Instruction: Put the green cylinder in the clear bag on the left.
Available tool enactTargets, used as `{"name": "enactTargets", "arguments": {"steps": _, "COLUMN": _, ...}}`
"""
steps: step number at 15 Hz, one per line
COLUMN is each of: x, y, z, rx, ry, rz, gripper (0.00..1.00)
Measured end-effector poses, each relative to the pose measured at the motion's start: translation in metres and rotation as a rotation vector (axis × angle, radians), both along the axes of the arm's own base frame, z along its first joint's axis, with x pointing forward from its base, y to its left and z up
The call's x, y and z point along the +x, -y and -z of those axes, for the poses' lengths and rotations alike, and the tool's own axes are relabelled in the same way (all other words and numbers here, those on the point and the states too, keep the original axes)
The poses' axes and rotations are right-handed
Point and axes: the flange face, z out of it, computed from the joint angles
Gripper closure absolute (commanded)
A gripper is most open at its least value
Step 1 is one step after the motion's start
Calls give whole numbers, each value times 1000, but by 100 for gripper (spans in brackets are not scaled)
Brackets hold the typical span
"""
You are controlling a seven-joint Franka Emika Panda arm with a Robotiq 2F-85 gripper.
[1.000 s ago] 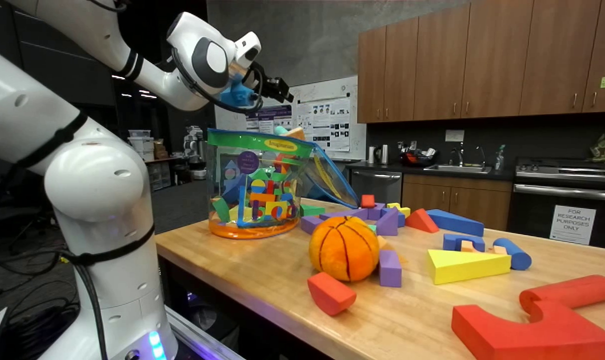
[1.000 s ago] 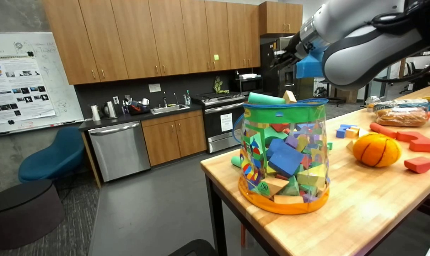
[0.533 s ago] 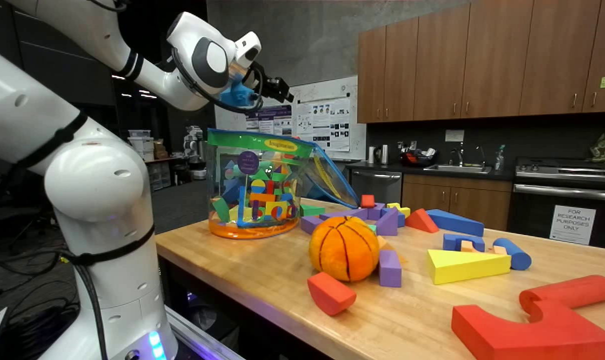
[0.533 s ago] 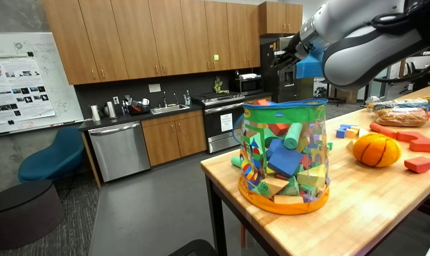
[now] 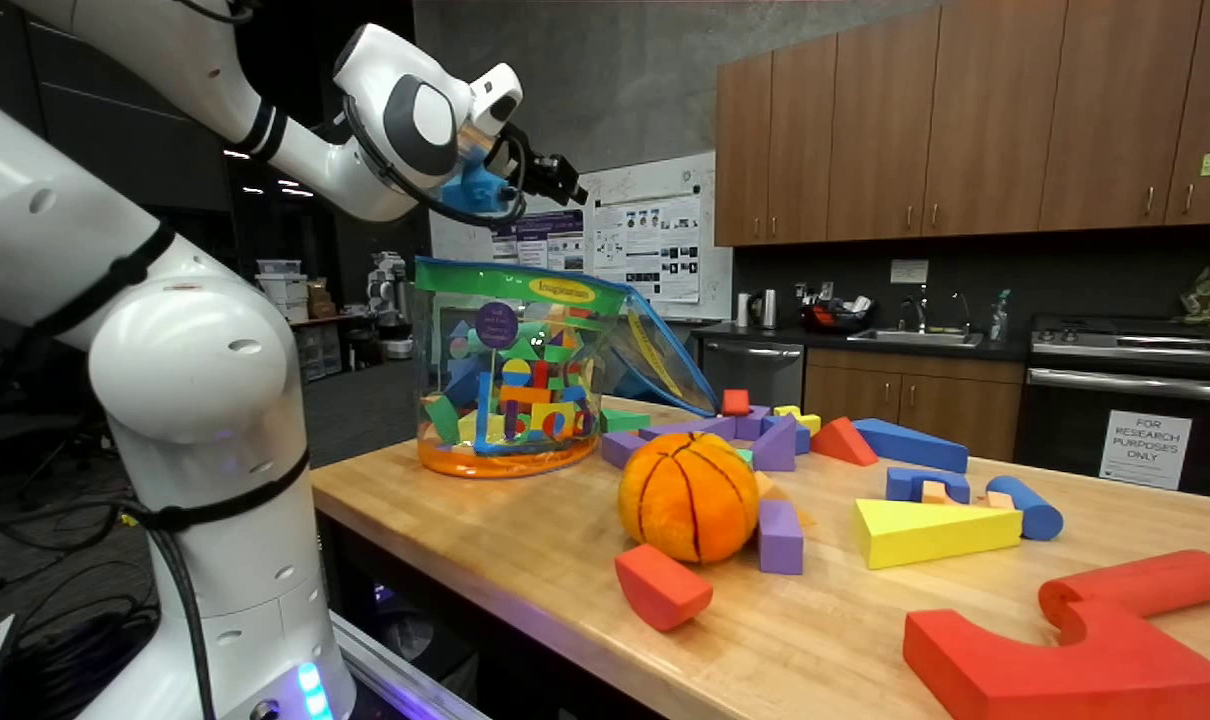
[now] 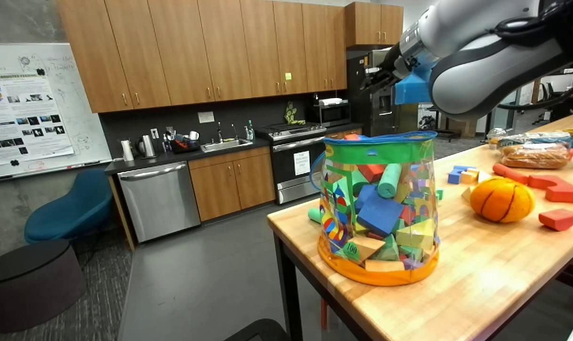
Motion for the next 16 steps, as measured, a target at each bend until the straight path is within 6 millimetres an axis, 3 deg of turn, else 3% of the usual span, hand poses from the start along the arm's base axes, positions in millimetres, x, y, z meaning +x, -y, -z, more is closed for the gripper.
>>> {"name": "enactTargets", "arguments": {"steps": 1, "x": 0, "y": 0, "z": 0, "rx": 0, "ry": 0, "rz": 0, "gripper": 30}}
{"name": "enactTargets", "arguments": {"steps": 4, "x": 0, "y": 4, "z": -1, "rx": 28, "ry": 8, "rz": 13, "gripper": 12}}
{"name": "enactTargets", "arguments": {"steps": 7, "x": -2, "y": 26, "z": -11, "rx": 84, "ry": 72, "rz": 60, "gripper": 0}}
{"name": "enactTargets", "arguments": {"steps": 13, "x": -12, "y": 91, "z": -18, "rx": 190, "ry": 190, "rz": 194, "gripper": 0}}
{"name": "enactTargets", "arguments": {"steps": 16, "x": -10, "y": 102, "z": -13, "rx": 207, "ry": 192, "rz": 213, "gripper": 0}}
